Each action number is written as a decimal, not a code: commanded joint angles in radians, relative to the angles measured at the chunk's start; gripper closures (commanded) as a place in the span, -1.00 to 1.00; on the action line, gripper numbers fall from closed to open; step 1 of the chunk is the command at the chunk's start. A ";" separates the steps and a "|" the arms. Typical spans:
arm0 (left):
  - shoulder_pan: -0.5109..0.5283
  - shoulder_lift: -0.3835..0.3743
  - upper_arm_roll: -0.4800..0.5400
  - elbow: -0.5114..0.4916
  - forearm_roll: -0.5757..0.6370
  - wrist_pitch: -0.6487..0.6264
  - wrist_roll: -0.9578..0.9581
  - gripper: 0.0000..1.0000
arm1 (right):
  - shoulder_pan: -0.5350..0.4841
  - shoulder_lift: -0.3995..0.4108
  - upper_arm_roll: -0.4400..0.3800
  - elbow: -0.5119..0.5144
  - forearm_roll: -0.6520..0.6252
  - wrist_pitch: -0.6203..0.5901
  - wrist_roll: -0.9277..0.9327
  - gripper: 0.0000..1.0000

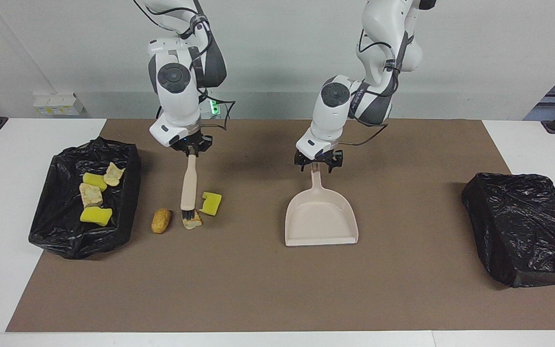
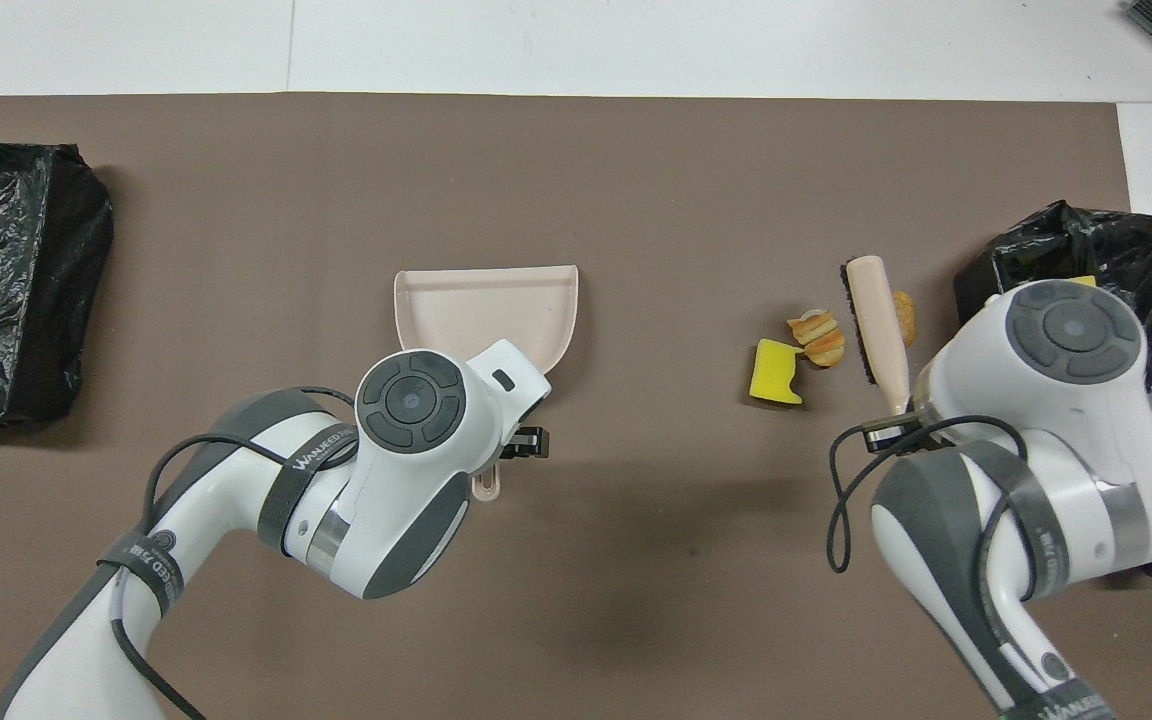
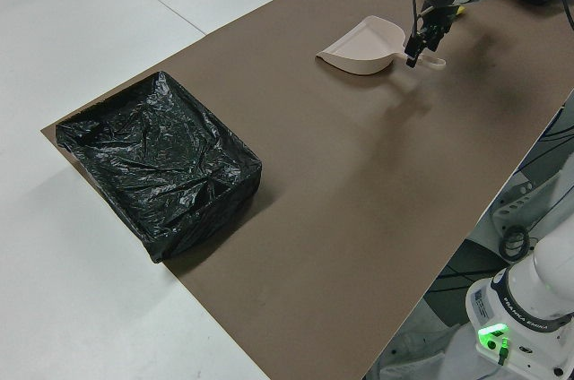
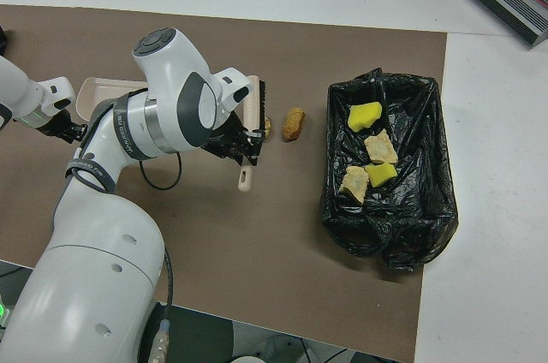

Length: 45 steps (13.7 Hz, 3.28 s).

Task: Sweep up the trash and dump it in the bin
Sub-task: 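Sweep the remaining bread and sponge toward the dustpan with the right gripper's brush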

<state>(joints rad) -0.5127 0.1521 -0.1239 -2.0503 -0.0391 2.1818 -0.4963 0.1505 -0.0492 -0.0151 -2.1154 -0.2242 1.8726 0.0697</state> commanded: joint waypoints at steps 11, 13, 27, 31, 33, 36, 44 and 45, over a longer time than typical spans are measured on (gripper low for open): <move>-0.004 -0.048 0.021 -0.019 0.002 -0.062 0.060 1.00 | -0.045 0.174 0.020 0.017 -0.138 0.105 0.021 1.00; 0.017 -0.097 0.027 -0.013 0.014 -0.114 0.137 1.00 | 0.006 0.170 0.021 0.020 -0.077 0.074 0.069 1.00; 0.240 -0.180 0.024 -0.034 0.131 -0.252 1.286 1.00 | 0.038 0.157 0.015 0.074 0.069 0.072 0.144 1.00; 0.171 -0.097 0.021 -0.025 0.162 -0.156 1.288 1.00 | 0.070 0.172 0.017 0.032 0.071 0.120 0.188 1.00; 0.123 -0.065 0.021 -0.024 0.195 -0.100 1.285 1.00 | 0.093 0.178 0.018 0.025 0.080 0.122 0.193 1.00; 0.059 -0.028 0.020 -0.001 0.283 -0.060 1.286 1.00 | 0.156 0.215 0.020 0.026 0.127 0.138 0.260 1.00; 0.063 -0.034 0.020 -0.001 0.281 -0.140 1.285 1.00 | 0.270 0.302 0.023 0.071 0.379 0.220 0.364 1.00; 0.063 -0.036 0.020 -0.002 0.281 -0.146 1.283 1.00 | 0.287 0.302 0.032 0.074 0.413 0.220 0.361 1.00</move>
<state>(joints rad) -0.4453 0.1168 -0.1096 -2.0604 0.2187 2.0753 0.7827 0.4196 0.2249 0.0038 -2.0624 0.1258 2.0800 0.4265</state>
